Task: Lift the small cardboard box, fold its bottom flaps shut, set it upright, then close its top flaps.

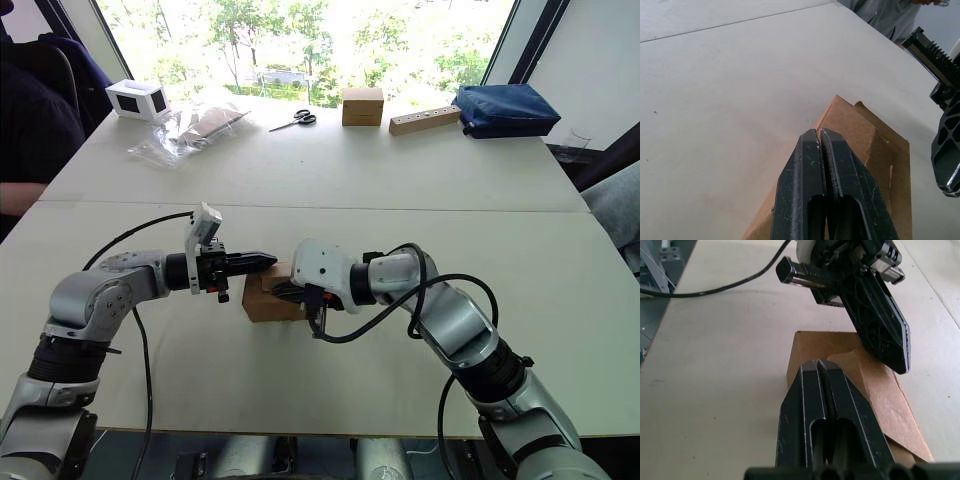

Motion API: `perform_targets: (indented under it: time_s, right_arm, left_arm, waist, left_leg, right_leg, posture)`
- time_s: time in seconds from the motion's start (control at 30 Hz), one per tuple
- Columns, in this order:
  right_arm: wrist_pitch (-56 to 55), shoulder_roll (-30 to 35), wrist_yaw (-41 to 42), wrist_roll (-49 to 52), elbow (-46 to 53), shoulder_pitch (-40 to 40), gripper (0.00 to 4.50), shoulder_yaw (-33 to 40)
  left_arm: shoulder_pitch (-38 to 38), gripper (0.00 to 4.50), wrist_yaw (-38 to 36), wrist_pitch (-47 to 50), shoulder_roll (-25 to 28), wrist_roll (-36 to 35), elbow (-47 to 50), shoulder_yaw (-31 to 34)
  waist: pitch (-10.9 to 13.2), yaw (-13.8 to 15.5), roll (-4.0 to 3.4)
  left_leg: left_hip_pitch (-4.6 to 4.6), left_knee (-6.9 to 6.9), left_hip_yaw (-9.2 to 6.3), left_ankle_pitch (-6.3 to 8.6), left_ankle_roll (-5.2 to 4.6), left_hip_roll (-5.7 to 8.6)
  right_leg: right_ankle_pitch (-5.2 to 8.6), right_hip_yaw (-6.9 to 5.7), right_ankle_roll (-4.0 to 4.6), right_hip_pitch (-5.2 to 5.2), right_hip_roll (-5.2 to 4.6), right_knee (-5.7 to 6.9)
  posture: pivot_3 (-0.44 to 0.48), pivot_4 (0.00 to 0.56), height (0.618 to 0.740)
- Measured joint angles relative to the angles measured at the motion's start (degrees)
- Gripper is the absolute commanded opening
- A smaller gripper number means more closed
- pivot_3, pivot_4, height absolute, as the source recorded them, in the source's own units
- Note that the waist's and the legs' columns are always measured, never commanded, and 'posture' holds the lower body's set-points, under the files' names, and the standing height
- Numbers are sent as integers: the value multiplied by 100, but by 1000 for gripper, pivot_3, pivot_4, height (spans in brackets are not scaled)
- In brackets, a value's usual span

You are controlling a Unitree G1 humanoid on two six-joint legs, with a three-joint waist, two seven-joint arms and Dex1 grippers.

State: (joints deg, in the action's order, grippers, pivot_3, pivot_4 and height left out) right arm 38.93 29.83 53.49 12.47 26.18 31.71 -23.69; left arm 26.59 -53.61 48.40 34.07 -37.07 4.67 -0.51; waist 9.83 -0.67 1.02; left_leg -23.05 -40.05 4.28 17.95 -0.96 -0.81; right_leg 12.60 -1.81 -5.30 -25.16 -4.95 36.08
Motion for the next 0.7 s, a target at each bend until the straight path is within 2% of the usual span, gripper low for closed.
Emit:
perform_targets:
  time_s: [0.27, 0.7]
  right_arm:
    - [-92, 2, -144, -352, -232, 64, 0, -326]
    - [-433, -11, -235, -759, -530, 178, 0, -343]
  left_arm:
    - [0, 72, 34, 147, -37, -124, 0, 52]
    - [0, 72, 79, 250, -55, -220, 10, 134]
  waist:
    - [0, 2, 0]
    - [0, 3, 0]
  left_leg:
    - [-1, 0, 0, 0, 0, 1]
    - [-1, 0, 0, -1, 1, 0]
  right_leg:
    - [0, 0, 0, 0, -1, -1]
    - [0, 0, 0, 0, 0, -1]
  posture:
    - [0, 150, 740]
    - [0, 150, 740]
